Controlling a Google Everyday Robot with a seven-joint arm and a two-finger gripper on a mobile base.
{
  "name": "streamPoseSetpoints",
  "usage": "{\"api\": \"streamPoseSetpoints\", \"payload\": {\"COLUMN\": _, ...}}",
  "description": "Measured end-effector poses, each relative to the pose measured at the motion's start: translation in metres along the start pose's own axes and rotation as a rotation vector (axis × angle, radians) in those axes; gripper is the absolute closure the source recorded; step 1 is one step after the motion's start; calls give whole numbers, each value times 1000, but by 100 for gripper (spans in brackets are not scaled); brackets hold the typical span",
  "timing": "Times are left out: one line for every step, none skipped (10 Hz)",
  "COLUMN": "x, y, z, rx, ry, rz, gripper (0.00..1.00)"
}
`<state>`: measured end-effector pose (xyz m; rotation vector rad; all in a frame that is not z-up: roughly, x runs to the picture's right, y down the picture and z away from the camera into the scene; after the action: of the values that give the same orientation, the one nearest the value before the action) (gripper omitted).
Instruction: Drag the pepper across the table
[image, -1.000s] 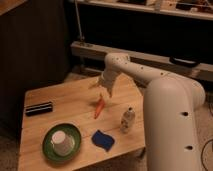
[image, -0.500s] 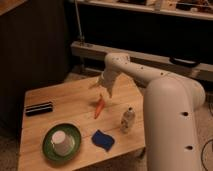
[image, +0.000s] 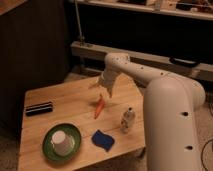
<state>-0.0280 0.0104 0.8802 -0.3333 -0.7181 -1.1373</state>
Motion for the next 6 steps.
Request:
{"api": "streamPoseSetpoints", "payload": {"x": 2, "y": -1, "z": 3, "rx": -34, "ry": 3, "rz": -9, "gripper": 20}}
{"api": "streamPoseSetpoints", "payload": {"x": -1, "y": -9, "z": 10, "rx": -111, "ry": 7, "rz": -25, "gripper": 20}}
{"api": "streamPoseSetpoints", "payload": {"x": -4, "y": -9, "z": 14, "rx": -158, "ry": 5, "rz": -24, "gripper": 20}}
{"api": "streamPoseSetpoints", "payload": {"x": -3, "y": -5, "z": 16, "rx": -202, "ry": 15, "rz": -27, "gripper": 20}}
{"api": "streamPoseSetpoints", "payload": {"x": -5, "y": 3, "z": 22, "rx": -207, "ry": 1, "rz": -14, "gripper": 20}}
{"api": "streamPoseSetpoints", "payload": {"x": -5, "y": 10, "z": 25, "rx": -196, "ry": -6, "rz": 1, "gripper": 20}}
